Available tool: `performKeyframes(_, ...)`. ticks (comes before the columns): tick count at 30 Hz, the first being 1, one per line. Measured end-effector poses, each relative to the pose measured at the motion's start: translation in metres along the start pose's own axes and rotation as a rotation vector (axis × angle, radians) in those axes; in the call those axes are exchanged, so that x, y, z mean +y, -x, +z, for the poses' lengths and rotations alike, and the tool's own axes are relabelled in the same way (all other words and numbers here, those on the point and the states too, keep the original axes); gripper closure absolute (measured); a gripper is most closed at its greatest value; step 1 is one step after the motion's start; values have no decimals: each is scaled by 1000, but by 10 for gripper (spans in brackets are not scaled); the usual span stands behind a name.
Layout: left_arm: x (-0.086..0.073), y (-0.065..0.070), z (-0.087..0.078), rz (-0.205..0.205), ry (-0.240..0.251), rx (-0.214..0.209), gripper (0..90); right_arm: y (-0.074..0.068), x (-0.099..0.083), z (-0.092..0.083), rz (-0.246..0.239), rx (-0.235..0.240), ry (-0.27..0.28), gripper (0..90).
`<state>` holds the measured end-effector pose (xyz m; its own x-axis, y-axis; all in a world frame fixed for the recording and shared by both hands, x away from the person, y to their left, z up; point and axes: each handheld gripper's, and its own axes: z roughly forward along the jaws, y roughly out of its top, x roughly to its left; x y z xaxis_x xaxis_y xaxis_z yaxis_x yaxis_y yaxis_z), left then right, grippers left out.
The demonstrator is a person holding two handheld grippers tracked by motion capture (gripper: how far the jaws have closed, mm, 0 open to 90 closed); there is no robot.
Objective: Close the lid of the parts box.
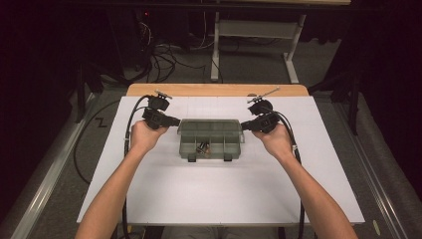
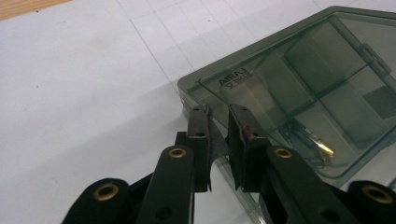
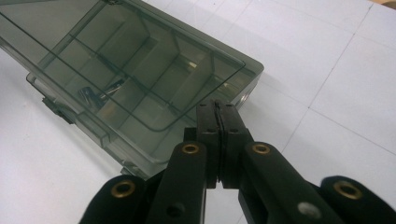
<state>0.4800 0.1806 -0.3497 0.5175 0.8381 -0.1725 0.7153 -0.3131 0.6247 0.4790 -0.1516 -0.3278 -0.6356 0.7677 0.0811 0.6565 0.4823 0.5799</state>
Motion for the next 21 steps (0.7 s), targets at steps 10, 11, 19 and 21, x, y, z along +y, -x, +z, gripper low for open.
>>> performKeyframes(10,-5,3,2,9,-7,-6,786,-1,-5,3,-9,15,0,900)
performKeyframes(11,-5,4,3,11,-5,-7,786,-2,-5,4,-9,17,0,900)
performKeyframes(19,-10,10,3,29,-4,-19,783,-4,-8,6,-19,25,0,900)
performKeyframes(21,-11,11,3,33,-1,-22,783,-4,-8,7,-21,27,1,900)
